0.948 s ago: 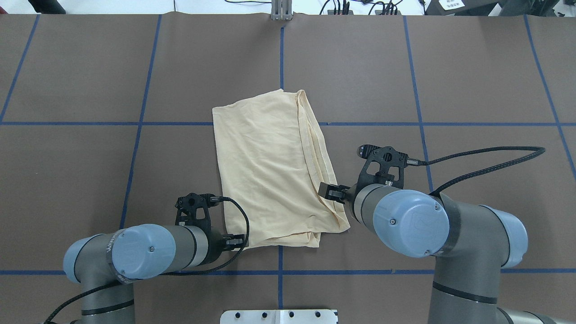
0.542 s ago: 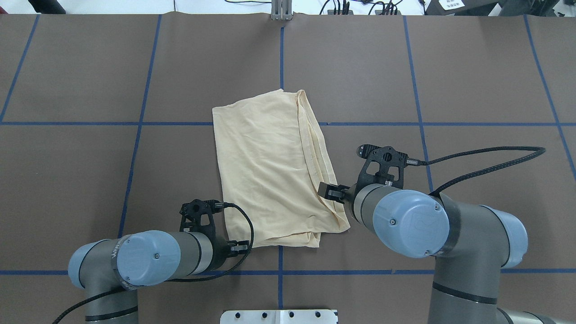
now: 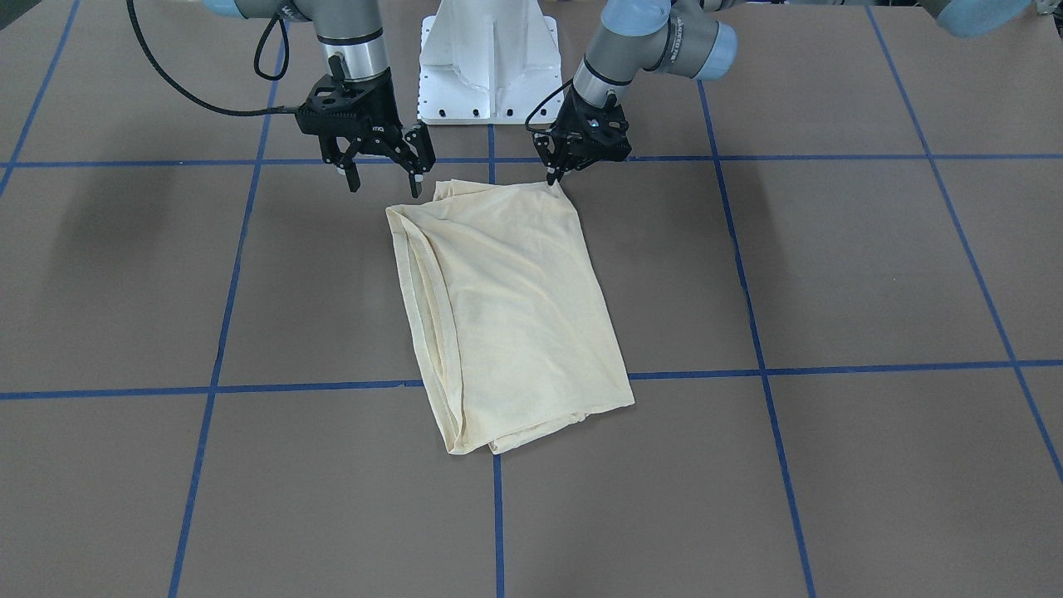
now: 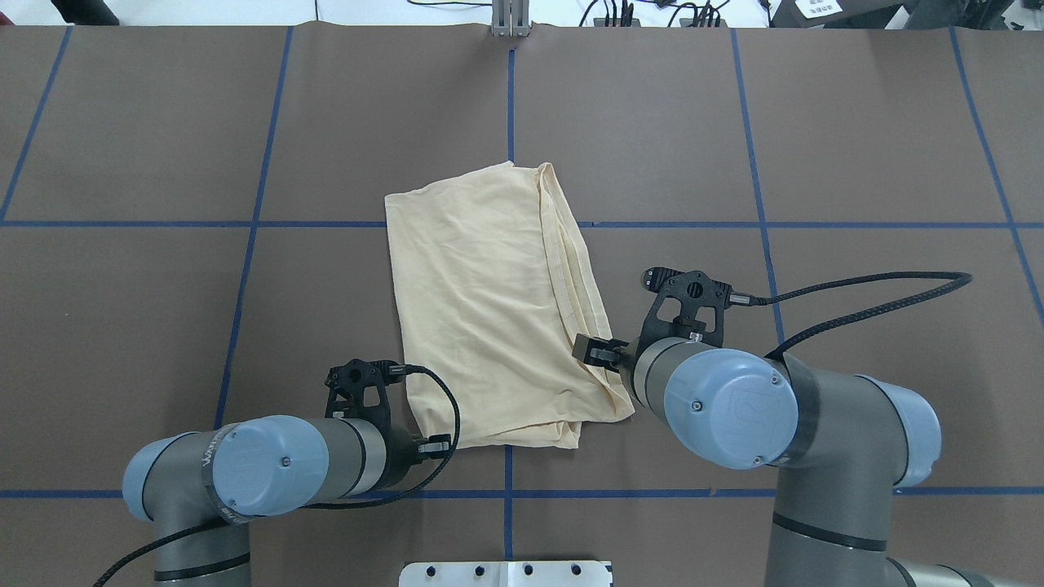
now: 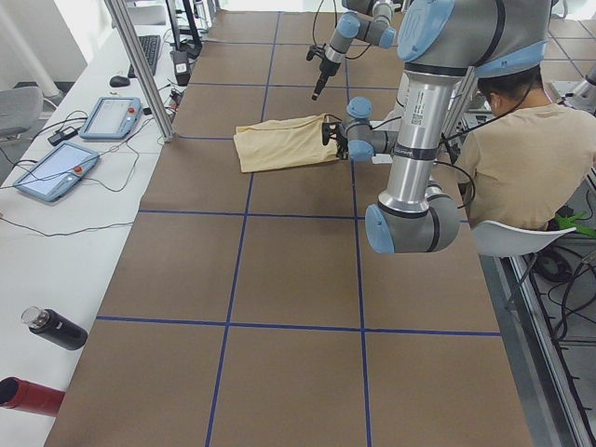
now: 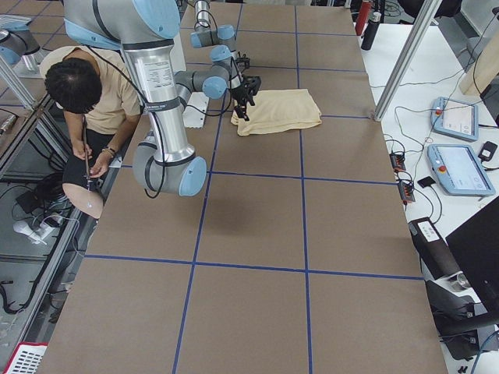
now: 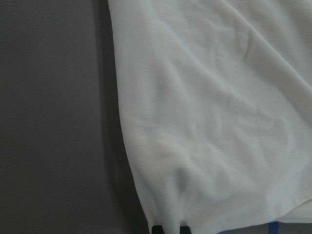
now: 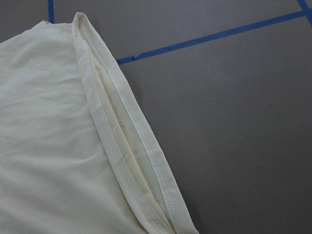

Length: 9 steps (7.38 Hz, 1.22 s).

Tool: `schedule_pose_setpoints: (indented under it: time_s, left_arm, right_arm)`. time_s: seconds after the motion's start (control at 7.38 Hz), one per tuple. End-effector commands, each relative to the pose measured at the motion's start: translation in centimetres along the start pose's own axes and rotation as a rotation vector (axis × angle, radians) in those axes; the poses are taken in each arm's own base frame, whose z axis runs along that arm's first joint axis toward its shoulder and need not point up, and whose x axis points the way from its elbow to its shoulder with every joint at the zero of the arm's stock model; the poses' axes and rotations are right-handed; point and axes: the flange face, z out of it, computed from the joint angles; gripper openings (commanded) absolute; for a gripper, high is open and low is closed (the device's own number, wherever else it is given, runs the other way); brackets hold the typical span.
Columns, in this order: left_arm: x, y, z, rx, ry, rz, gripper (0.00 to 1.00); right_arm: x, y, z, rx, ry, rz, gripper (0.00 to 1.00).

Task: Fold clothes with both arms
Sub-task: 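Move both grippers to the shirt's near edge corners, then lower both grippers onto the near edge and grasp it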

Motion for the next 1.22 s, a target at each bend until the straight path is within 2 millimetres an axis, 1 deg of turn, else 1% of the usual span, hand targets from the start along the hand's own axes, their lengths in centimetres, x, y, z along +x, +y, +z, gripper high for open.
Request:
schedule_pose_setpoints:
  time_s: [0.0,0.14,0.27,0.41,0.54,0.68,0.81,0.95,1.08]
  left_arm:
    - [0.2,-0.2,-0.7,0.003,-0.009,0.001,0.0]
    - [0.2,-0.2,-0.7,0.003,-0.009,0.001,0.0]
    - [0.3,-0.2,-0.8,0.003,-0.008,0.001,0.0]
    - [0.3,-0.2,-0.8,0.003,-0.008,0.001,0.0]
    - [0.3,-0.2,-0.8,0.003,-0.008,0.001,0.0]
    - [0.3,-0.2,-0.8,0.003,-0.008,0.001,0.0]
    - [0.3,-0.3,-0.9,0.005,-0.006,0.001,0.0]
    - [0.3,-0.3,-0.9,0.005,-0.006,0.001,0.0]
    - [0.3,-0.3,-0.9,0.006,-0.006,0.001,0.0]
  right_arm:
    - [-0.5,2.6,1.8,-0.028,0.027,0.126,0.94]
    - [-0.9,4.6,2.3,-0.046,0.037,0.151,0.93]
    - [-1.8,6.3,3.4,-0.057,0.051,0.18,0.91]
    - [-2.5,7.2,4.7,-0.055,0.071,0.216,0.82]
    - [-3.1,7.5,5.2,-0.053,0.078,0.257,0.72]
    - [-3.1,7.6,5.4,-0.055,0.082,0.263,0.72]
    - [-3.6,7.7,5.6,-0.055,0.082,0.26,0.72]
    - [-4.5,7.9,5.6,-0.057,0.078,0.261,0.72]
    - [-4.8,7.8,5.5,-0.058,0.072,0.263,0.72]
